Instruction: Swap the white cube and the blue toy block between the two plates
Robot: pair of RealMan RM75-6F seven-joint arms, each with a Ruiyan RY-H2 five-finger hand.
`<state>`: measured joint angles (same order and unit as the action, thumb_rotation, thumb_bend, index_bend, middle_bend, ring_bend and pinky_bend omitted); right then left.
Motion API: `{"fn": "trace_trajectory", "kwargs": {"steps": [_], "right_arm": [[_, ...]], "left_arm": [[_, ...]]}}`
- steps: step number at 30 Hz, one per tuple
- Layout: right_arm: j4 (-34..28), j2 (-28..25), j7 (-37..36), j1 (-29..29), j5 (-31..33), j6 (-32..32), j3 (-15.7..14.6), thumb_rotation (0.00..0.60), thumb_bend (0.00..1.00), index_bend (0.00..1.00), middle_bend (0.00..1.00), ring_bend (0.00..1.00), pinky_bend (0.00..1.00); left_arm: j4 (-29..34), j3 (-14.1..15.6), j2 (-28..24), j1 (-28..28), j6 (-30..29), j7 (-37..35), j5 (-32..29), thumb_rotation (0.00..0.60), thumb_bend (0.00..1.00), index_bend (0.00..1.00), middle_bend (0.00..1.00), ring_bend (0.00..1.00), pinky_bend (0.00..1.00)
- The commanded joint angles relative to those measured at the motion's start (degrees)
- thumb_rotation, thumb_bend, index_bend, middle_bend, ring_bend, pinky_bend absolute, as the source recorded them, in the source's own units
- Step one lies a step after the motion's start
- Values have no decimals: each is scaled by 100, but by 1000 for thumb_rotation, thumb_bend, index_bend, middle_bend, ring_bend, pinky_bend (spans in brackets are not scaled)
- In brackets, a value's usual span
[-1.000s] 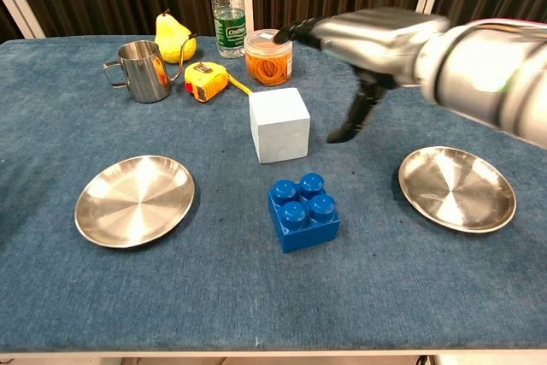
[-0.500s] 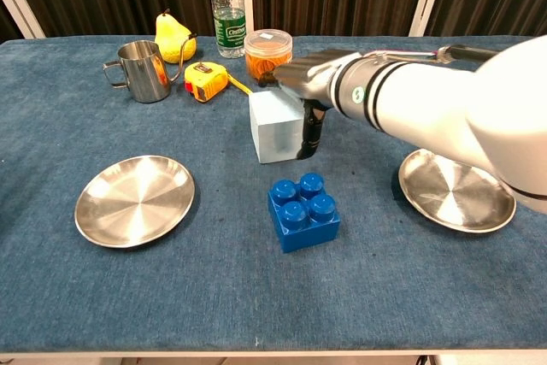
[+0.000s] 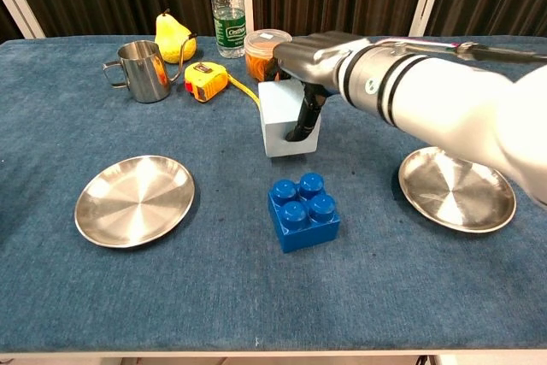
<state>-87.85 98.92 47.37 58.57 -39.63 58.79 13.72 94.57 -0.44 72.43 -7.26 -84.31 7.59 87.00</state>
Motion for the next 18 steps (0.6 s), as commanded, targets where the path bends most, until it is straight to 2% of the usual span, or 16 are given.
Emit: {"fn": "trace_trajectory", "kwargs": {"steps": [1, 6, 11, 14, 18], "right_arm": [[-720, -659, -363, -432, -770, 347, -366, 600, 448, 830, 654, 644, 507], [-1472, -1754, -706, -1145, -1785, 829, -1126, 600, 447, 821, 654, 644, 506], [-1386, -2339, -1227, -1677, -2266, 827, -1713, 600, 447, 786, 654, 627, 499], [-1128, -2415, -1624, -1892, -2533, 747, -1890, 600, 447, 768, 654, 611, 493], [-808, -2381, -2077, -2054, -2816, 604, -1960, 600, 447, 714, 647, 574, 490]], "left_arm": [[12, 30, -33, 34, -78, -34, 96, 600, 12, 0, 0, 0, 92], [6, 85, -67, 60, -149, -106, 269, 600, 12, 0, 0, 0, 92], [17, 126, -14, 30, -70, -21, 341, 600, 12, 0, 0, 0, 92], [21, 139, 32, 27, -44, 71, 356, 600, 12, 0, 0, 0, 92], [52, 129, 71, 22, -25, 184, 348, 600, 12, 0, 0, 0, 92]]}}
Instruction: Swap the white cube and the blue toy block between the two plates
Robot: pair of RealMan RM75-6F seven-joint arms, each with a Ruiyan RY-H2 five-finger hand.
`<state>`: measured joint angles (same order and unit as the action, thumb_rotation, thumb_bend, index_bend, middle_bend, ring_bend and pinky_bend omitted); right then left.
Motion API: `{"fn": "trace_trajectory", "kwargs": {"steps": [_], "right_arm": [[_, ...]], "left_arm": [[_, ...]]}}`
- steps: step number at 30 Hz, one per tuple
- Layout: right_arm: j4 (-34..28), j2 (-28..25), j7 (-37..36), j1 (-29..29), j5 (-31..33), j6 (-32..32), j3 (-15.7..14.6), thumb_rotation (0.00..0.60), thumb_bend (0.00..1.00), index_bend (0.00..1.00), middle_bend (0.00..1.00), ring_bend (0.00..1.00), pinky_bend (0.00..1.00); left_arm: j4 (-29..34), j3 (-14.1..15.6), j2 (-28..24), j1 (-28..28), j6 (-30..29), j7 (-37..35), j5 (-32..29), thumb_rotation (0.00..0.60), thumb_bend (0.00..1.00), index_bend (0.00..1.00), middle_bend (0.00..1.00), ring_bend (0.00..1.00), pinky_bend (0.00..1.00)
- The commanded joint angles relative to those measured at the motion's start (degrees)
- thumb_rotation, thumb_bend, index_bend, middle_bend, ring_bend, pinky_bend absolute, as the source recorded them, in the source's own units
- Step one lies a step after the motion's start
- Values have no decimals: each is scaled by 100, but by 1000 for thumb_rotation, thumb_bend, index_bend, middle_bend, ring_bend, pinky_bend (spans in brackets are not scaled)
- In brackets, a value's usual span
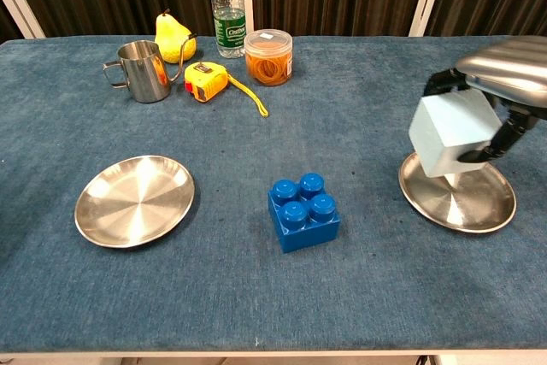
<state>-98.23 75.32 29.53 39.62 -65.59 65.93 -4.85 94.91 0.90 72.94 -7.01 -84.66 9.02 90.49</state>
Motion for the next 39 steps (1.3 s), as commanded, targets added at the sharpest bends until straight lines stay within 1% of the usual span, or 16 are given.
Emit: {"fn": "trace_trajectory", "kwargs": {"steps": [1, 2, 5, 7, 9, 10, 12, 15, 18, 21, 23, 25, 28, 32, 35, 39], "right_arm": [[280, -11, -382, -181, -265, -155, -105, 600, 447, 674, 625, 550, 486], [336, 5, -502, -203, -334, -216, -103, 600, 447, 625, 590, 524, 481], [408, -2, -804, -235, -480, -429, -118, 600, 447, 383, 408, 391, 437], [396, -40, -1002, -234, -547, -578, -113, 600, 439, 178, 279, 278, 382], [392, -91, -1102, -242, -620, -670, -101, 600, 378, 26, 173, 175, 319], [392, -120, -1067, -264, -648, -661, -96, 600, 329, 0, 131, 136, 294], [370, -161, -931, -316, -691, -595, -100, 569, 262, 0, 70, 81, 261], [229, -266, -899, -434, -775, -509, -130, 475, 179, 0, 9, 11, 204], [-6, -481, -1148, -616, -1090, -288, -197, 441, 145, 0, 0, 0, 144], [-153, -740, -1384, -984, -1673, 365, -332, 434, 140, 0, 0, 0, 107], [-128, -885, -1429, -1365, -2115, 1029, -465, 431, 139, 0, 0, 0, 66], [-2, -968, -1416, -1819, -2476, 1729, -611, 430, 139, 0, 0, 0, 15], [256, -940, -1534, -2393, -2750, 2485, -748, 432, 138, 0, 0, 0, 0], [833, -771, -2199, -3187, -2779, 3368, -792, 431, 138, 0, 0, 0, 0], [999, -840, -2465, -3381, -2731, 3440, -759, 431, 138, 0, 0, 0, 0], [995, -965, -2724, -3462, -2598, 3311, -639, 420, 138, 0, 0, 0, 0]], "left_arm": [[25, -5, 28, -4, 15, 65, -3, 600, 12, 0, 0, 0, 92], [31, -5, 36, -5, 25, 92, -9, 600, 12, 0, 0, 0, 92], [39, 0, 49, -1, 51, 129, -32, 600, 12, 0, 0, 0, 92], [37, 6, 52, 0, 64, 142, -36, 600, 12, 0, 0, 0, 92], [39, 15, 52, 1, 75, 148, -31, 600, 12, 0, 0, 0, 92], [49, 24, 48, 4, 74, 147, -18, 600, 12, 0, 0, 0, 92], [71, 43, 39, 11, 66, 141, 14, 600, 12, 0, 0, 0, 92], [161, 101, 16, 15, 83, 93, 87, 600, 12, 0, 0, 0, 92], [352, 235, -39, 0, 161, 9, 245, 600, 16, 0, 0, 0, 92], [691, 468, -138, -44, 393, -4, 419, 600, 24, 0, 0, 0, 92], [958, 618, -185, -119, 632, 46, 528, 600, 30, 0, 0, 0, 92], [1174, 698, -152, -231, 922, 197, 575, 600, 39, 0, 0, 0, 92], [1390, 693, 16, -396, 1319, 400, 484, 600, 46, 0, 0, 0, 92], [1629, 471, 606, -763, 2112, 861, -5, 600, 47, 0, 0, 0, 92], [1582, 129, 1172, -1017, 2501, 1346, -599, 600, 47, 0, 0, 0, 92], [1404, -264, 1939, -1277, 2633, 1856, -1177, 600, 45, 0, 0, 0, 92]]}}
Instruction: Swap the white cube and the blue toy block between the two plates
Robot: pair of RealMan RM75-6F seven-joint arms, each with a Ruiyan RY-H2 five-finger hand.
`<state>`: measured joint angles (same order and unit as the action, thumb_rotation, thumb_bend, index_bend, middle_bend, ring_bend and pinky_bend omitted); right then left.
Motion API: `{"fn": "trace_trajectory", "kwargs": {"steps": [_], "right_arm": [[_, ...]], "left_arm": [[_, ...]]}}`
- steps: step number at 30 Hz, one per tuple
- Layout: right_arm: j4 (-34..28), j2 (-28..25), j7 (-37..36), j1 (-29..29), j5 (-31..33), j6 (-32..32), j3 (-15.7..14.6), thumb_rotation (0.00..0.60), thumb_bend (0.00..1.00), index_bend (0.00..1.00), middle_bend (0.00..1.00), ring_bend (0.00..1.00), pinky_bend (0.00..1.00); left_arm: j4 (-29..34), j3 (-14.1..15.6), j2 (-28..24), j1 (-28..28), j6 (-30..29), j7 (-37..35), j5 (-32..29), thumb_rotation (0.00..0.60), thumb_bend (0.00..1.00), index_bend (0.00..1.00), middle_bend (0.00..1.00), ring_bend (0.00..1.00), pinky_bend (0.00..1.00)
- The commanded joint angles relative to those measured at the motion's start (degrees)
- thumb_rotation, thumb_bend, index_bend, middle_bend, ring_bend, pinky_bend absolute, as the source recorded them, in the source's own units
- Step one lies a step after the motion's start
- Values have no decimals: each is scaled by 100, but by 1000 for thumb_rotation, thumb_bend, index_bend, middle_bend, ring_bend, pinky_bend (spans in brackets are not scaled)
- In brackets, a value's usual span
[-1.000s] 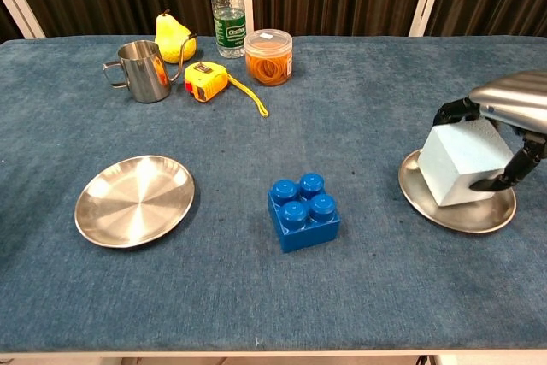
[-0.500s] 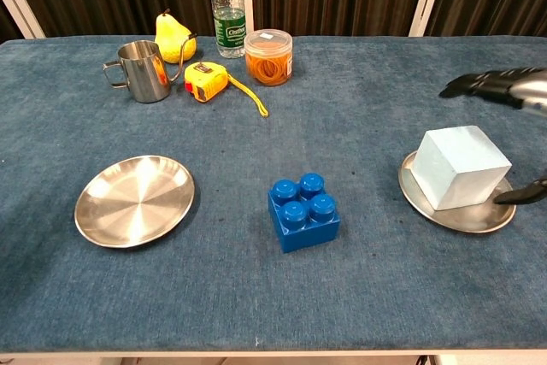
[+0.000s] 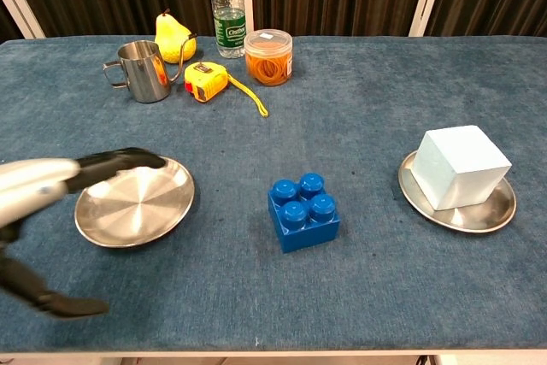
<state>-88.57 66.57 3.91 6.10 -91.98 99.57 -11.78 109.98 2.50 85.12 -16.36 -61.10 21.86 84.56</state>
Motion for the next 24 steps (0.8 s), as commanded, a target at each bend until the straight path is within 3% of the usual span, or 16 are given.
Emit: {"fn": "trace_trajectory", "kwargs": {"steps": [1, 8, 17, 24], "right_arm": [[35, -115, -196, -113, 30, -90, 69, 420, 139, 0, 0, 0, 0], [-12, -234, -337, -125, 21, -396, 227, 418, 139, 0, 0, 0, 0], [-118, -374, -423, -90, 60, -836, 375, 416, 139, 0, 0, 0, 0], [-138, -469, -548, -97, 121, -1042, 495, 416, 139, 0, 0, 0, 0]], "left_arm": [[-154, -467, 859, -386, 253, 709, -626, 600, 44, 0, 0, 0, 91], [-521, -562, 1677, -608, 170, 1469, -1137, 600, 30, 0, 0, 0, 79], [-1303, -1055, 2634, -1097, 159, 1765, -1677, 600, 22, 0, 0, 0, 85], [-1797, -1173, 3058, -1302, -39, 1847, -1769, 600, 27, 54, 71, 113, 246]]}}
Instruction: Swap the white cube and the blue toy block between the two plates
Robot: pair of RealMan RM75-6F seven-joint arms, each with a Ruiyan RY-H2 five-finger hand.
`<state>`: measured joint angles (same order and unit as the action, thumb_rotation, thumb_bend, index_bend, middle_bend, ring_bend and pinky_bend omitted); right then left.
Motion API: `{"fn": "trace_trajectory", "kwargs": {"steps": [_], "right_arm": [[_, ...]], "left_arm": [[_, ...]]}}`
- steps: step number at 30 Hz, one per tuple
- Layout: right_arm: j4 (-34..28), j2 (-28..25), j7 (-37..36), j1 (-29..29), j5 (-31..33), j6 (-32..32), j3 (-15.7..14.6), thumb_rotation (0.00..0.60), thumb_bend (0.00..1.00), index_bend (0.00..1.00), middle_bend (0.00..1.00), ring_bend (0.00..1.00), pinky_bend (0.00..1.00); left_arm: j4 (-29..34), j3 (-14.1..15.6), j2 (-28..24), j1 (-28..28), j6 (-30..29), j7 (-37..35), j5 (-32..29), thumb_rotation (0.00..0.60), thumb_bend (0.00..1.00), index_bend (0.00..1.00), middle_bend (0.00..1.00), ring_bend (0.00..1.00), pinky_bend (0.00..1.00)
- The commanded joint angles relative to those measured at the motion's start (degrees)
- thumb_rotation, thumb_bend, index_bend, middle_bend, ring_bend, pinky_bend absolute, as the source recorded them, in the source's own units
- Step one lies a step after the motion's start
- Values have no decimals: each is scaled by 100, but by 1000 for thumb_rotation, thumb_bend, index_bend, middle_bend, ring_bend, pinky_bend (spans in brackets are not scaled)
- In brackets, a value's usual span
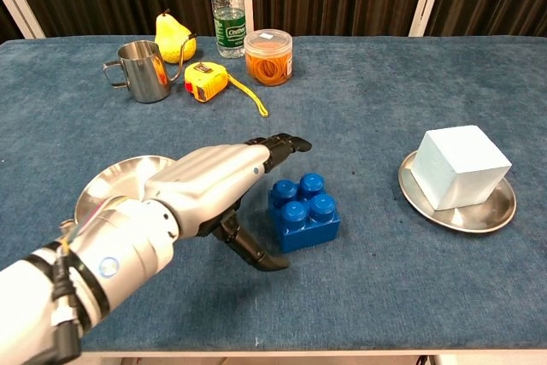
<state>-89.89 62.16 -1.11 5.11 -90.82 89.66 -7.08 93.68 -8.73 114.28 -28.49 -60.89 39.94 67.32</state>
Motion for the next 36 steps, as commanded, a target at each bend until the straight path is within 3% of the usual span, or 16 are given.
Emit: {"fn": "trace_trajectory", "kwargs": {"steps": [1, 6, 9, 17, 21, 24, 29, 36], "right_arm": [[-7, -42, -75, 3, -1, -77, 33, 416, 139, 0, 0, 0, 0], [-9, -97, -192, -25, -6, -138, 101, 416, 138, 0, 0, 0, 0], [2, -111, -242, -35, -8, -181, 139, 416, 139, 0, 0, 0, 0], [-19, -135, -246, -37, -11, -334, 215, 416, 139, 0, 0, 0, 0], [-32, -129, -212, -56, -17, -368, 244, 416, 139, 0, 0, 0, 0], [-41, -128, -198, -67, -37, -400, 251, 416, 138, 0, 0, 0, 0], [-64, -158, -245, -100, -134, -393, 240, 416, 138, 0, 0, 0, 0], [-74, -148, -175, -144, -208, -388, 248, 416, 139, 0, 0, 0, 0]], "left_arm": [[-248, -68, 198, -119, -66, 41, -63, 600, 28, 67, 84, 129, 263], [-638, -147, 480, -233, -129, 64, -243, 600, 30, 151, 150, 215, 366], [-770, -207, 612, -285, -195, -45, -230, 600, 64, 278, 253, 324, 453], [-936, -190, 736, -370, -503, -247, 130, 600, 277, 472, 436, 491, 569], [-795, -87, 605, -330, -682, -298, 340, 600, 352, 518, 482, 531, 606], [-406, 23, 280, -255, -805, -280, 480, 600, 355, 523, 485, 534, 610], [310, 205, -686, -2, -1133, -146, 660, 600, 338, 523, 485, 534, 610], [463, 214, -1658, 347, -1337, -575, 441, 600, 314, 523, 485, 517, 609]]}}
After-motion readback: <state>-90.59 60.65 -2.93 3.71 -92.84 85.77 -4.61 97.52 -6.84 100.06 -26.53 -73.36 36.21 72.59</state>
